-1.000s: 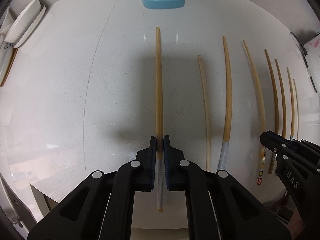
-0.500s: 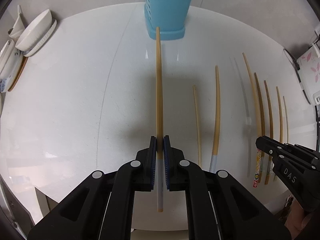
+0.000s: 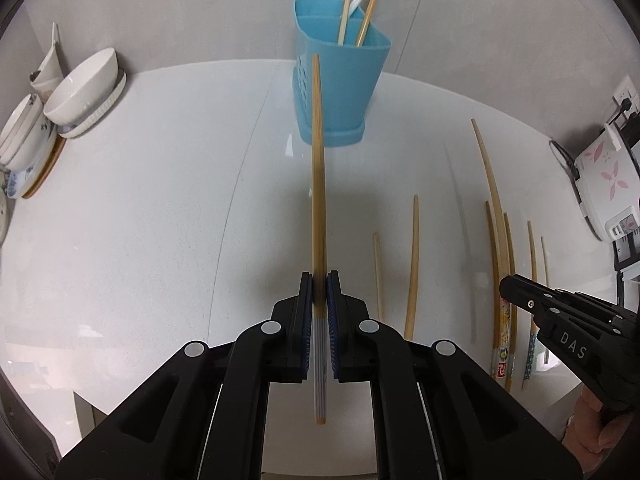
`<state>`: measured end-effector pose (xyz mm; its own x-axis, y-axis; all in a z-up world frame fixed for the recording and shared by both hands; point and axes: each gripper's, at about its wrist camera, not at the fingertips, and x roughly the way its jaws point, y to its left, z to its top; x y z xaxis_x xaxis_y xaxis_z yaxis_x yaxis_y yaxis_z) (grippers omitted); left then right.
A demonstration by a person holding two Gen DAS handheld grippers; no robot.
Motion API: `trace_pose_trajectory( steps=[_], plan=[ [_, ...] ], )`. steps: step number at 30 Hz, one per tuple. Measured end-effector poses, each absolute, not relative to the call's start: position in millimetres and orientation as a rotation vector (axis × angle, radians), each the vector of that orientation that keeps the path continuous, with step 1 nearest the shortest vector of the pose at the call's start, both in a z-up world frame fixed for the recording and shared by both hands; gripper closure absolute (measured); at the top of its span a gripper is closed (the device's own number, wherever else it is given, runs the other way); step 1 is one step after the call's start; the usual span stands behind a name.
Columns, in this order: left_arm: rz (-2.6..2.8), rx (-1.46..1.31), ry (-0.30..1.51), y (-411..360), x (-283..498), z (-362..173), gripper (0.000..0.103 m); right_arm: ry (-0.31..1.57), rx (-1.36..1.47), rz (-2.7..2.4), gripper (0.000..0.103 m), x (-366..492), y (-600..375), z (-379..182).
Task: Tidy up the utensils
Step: 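Lift both held chopsticks and carry them over the blue utensil holder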
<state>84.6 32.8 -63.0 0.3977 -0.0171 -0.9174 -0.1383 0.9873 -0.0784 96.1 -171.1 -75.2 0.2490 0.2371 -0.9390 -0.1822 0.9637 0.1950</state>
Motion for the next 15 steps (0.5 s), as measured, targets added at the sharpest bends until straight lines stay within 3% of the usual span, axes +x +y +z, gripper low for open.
trace_pose_trajectory(
  steps=[15],
  plan=[
    [0.044, -0.127, 1.02, 39, 118, -14, 0.096, 1.155, 0.077, 0.327, 0.097, 133, -149, -35]
  ],
)
